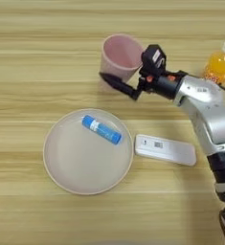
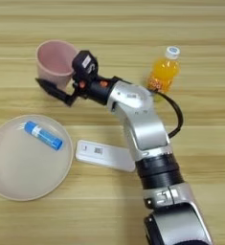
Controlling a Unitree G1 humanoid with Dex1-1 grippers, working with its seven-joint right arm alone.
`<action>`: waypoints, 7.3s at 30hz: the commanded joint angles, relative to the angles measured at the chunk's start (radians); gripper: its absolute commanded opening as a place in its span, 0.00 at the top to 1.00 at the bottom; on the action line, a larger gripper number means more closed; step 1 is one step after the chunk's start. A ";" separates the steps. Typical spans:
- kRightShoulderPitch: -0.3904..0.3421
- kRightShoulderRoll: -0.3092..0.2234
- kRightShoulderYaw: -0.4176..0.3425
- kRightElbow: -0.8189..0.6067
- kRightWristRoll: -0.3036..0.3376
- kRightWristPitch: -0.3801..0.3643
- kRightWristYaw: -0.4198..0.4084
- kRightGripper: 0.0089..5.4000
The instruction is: Move the objects on the table
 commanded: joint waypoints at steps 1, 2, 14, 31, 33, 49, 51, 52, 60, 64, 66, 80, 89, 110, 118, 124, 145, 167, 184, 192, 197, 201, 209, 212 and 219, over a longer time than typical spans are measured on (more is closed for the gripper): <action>-0.112 -0.038 -0.054 0.097 -0.058 -0.036 -0.127 0.18; -0.116 -0.040 -0.057 0.127 -0.066 -0.041 -0.142 0.18; -0.170 -0.052 -0.074 0.497 -0.132 -0.151 -0.246 0.18; -0.221 -0.053 -0.090 0.660 -0.138 -0.244 -0.261 0.00; -0.224 -0.053 -0.091 0.655 -0.136 -0.247 -0.262 0.00; -0.212 -0.061 -0.109 0.485 -0.105 -0.244 -0.251 0.00; -0.205 -0.061 -0.111 0.441 -0.099 -0.230 -0.247 0.00; -0.202 -0.061 -0.112 0.420 -0.096 -0.224 -0.244 0.00; -0.176 -0.065 -0.117 0.253 -0.069 -0.160 -0.232 0.00; -0.161 -0.069 -0.118 0.178 -0.056 -0.129 -0.223 0.00; -0.152 -0.073 -0.116 0.137 -0.045 -0.113 -0.213 0.00; -0.023 -0.132 -0.102 -0.171 0.087 0.048 -0.059 0.00; 0.066 -0.199 -0.122 -0.355 0.209 0.158 0.046 0.00; 0.452 -0.261 0.170 -0.545 0.105 0.177 0.125 0.00; 0.508 -0.257 0.230 -0.513 -0.007 0.098 0.090 0.00; 0.499 -0.214 0.292 -0.459 -0.130 0.038 0.010 0.00; 0.396 -0.017 0.435 -0.352 -0.349 0.110 -0.151 0.00; 0.255 0.163 0.462 -0.248 -0.386 0.544 -0.255 0.00; 0.202 -0.110 0.513 -0.320 -0.375 0.711 -0.105 0.00; 0.248 -0.209 0.452 -0.334 -0.371 0.650 -0.098 0.00; 0.275 -0.261 0.418 -0.341 -0.366 0.629 -0.083 0.00; 0.294 -0.293 0.400 -0.346 -0.365 0.615 -0.072 0.00; 0.327 -0.355 0.361 -0.341 -0.362 0.588 -0.049 0.00; 0.328 -0.361 0.356 -0.338 -0.361 0.582 -0.047 0.00; 0.327 -0.356 0.337 -0.347 -0.352 0.583 -0.052 0.00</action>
